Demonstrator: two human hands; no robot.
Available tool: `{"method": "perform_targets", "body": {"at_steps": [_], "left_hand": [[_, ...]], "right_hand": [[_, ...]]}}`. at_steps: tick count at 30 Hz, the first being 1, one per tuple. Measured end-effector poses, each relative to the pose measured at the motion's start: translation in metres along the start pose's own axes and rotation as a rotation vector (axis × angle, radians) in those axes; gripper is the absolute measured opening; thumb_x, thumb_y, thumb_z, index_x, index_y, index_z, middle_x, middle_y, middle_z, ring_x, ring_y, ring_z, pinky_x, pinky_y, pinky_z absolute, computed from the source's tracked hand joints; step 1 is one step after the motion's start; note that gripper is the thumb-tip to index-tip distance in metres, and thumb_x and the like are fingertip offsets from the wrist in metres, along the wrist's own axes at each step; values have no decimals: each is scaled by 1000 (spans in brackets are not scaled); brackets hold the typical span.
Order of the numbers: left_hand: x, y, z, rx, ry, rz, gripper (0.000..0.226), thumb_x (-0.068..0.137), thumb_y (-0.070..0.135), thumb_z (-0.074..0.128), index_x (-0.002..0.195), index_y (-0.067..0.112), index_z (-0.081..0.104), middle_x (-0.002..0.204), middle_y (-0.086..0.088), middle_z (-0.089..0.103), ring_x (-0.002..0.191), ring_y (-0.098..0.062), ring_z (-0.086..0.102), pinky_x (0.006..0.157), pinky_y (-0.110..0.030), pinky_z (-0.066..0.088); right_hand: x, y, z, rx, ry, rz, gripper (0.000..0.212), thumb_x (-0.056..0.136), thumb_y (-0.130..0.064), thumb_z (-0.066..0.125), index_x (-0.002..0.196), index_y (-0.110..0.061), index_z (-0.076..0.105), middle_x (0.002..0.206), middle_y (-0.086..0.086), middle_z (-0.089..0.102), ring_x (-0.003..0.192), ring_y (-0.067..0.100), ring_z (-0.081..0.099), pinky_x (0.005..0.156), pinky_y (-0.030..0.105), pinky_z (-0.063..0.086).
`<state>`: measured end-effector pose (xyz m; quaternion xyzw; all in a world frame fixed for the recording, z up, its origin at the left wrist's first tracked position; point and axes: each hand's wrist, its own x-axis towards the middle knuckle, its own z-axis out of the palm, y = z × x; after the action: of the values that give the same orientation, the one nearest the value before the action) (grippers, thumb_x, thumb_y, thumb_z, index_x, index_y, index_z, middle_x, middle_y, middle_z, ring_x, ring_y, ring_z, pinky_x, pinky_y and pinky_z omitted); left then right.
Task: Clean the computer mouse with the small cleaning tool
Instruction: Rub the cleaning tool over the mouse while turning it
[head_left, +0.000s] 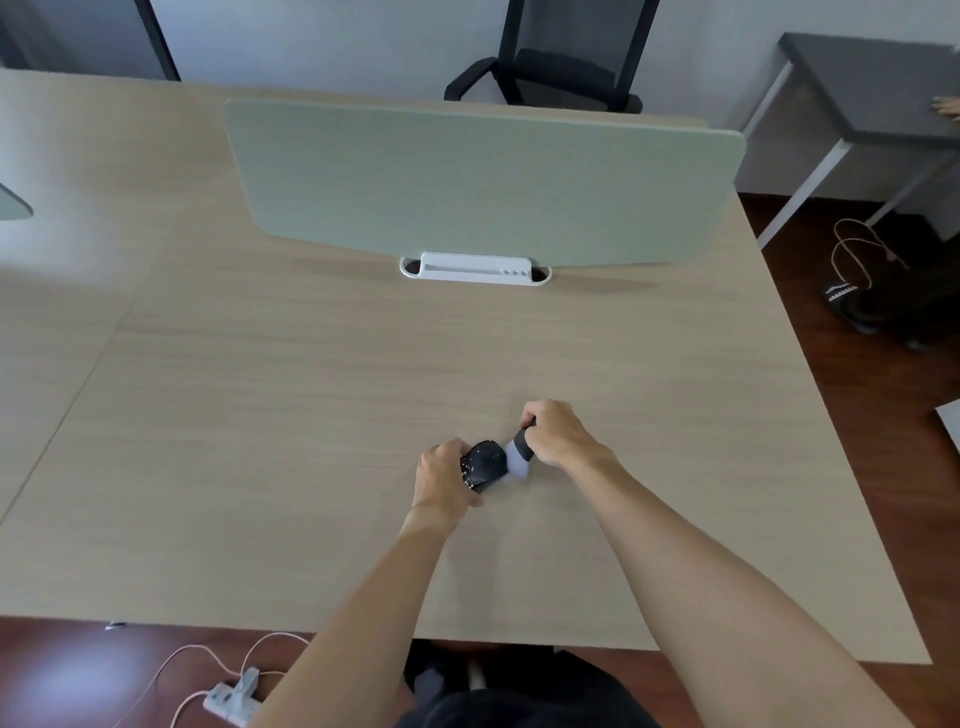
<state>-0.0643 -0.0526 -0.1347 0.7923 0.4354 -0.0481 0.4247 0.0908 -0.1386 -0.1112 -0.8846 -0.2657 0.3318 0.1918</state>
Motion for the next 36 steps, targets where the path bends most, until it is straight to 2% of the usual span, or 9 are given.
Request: {"method": "perform_targets", "body": {"at_steps": [5,12,16,19,22,26,30,33,36], "left_hand": [[1,2,0,22,-15,-10,69,50,-3,86,113,13,65,104,-4,68,96,-25,62,80,-32,54],[1,-1,4,63,8,-16,67,44,-1,87,105,15,67,99,-4,70,90,-25,63,73,-30,53],[2,-2,5,41,18,-32,66,45,-2,86,106,15,67,97,-3,69,85,-22,59,68,-28,49],[4,-4,6,23,40,-29,75,46,-1,87,115,14,60,106,-4,66,97,-27,61,76,-34,53],[3,-9,7,-28,35,-31,82,48,-2,87,120,16,52,113,-4,59,103,-29,56,78,-36,53],[0,-17,11,-63,68,-15,59,49,8,85,97,23,55,95,-2,65,84,-25,60,63,-32,54],[-3,-17,11,-109,93,5,50,53,23,89,94,17,60,84,4,68,75,-16,60,56,-14,42],[-4,-15,11,-125,97,16,52,55,29,90,97,17,62,81,5,67,71,-11,58,57,-14,40],[-5,-18,13,-132,111,14,51,52,36,91,90,18,63,78,5,67,70,-12,62,58,-16,46]], "right_hand": [[10,-16,5,110,-42,-83,38,78,6,40,91,-12,71,104,11,68,92,25,59,73,27,44],[10,-1,2,-145,-60,-102,32,79,6,37,85,-16,60,103,9,58,94,35,61,77,38,50],[17,-8,4,28,-39,-121,40,78,8,37,93,-9,71,106,14,67,93,29,60,76,31,49],[15,-15,14,108,-75,-133,41,81,7,37,96,-8,72,105,13,69,90,24,57,67,24,44],[13,-9,16,14,-49,-154,38,81,5,39,96,-11,69,107,14,65,94,30,60,77,32,50],[8,-10,7,-104,14,-205,31,78,3,40,92,-9,65,103,14,60,92,35,58,78,40,52],[-8,-28,18,-17,-44,-371,25,83,-1,49,93,-10,69,103,14,66,96,30,59,84,38,51],[-15,-27,31,-17,-105,-411,29,85,3,48,98,-11,71,103,15,66,96,30,59,83,37,51],[-15,-17,31,-59,-36,-389,29,86,3,48,96,-14,69,102,12,63,94,29,58,82,38,51]]}}
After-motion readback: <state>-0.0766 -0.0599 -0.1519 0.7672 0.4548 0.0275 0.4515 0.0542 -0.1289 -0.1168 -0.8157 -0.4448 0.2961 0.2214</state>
